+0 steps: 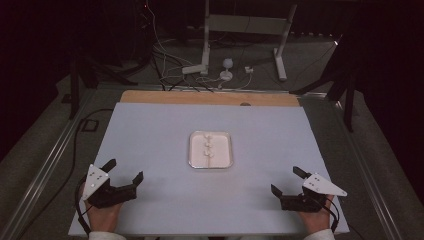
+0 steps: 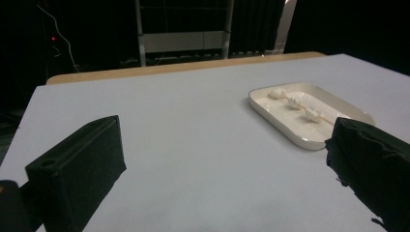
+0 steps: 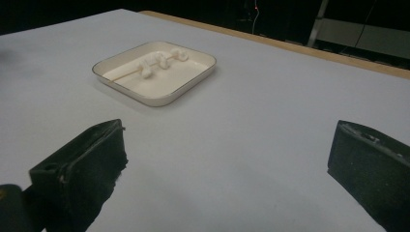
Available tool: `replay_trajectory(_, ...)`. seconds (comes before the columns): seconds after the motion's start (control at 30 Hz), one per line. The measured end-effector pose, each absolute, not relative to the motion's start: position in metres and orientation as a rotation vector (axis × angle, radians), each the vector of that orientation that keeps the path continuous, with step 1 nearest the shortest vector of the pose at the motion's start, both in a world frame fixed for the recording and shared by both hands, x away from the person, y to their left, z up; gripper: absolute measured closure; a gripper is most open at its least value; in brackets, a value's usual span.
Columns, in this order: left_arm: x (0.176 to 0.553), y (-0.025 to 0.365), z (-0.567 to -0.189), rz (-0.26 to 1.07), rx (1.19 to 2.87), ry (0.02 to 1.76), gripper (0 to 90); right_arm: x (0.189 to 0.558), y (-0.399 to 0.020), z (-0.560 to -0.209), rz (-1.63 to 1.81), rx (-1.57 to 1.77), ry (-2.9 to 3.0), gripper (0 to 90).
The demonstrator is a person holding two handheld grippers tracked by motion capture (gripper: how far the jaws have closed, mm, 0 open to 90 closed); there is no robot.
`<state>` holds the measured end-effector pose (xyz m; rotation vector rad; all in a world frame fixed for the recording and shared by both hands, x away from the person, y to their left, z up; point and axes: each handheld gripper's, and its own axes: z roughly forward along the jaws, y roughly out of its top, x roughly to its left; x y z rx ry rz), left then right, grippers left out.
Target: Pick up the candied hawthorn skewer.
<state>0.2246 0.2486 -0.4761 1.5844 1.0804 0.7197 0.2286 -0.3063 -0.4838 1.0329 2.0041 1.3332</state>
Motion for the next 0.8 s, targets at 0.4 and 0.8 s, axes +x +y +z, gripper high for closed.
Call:
replay_trajectory(0.4, 0.222, 0.255, -0.470, 0.668, 1.505, 1.095, 0.6, 0.232, -0.304, -0.485, 1.357, 1.053, 1.993, 0.0)
replay_trajectory(0.8, 0.229, 0.244, -0.457, 0.696, 1.532, 1.100, 0.6, 0.229, -0.306, -0.483, 1.362, 1.061, 1.977, 0.0)
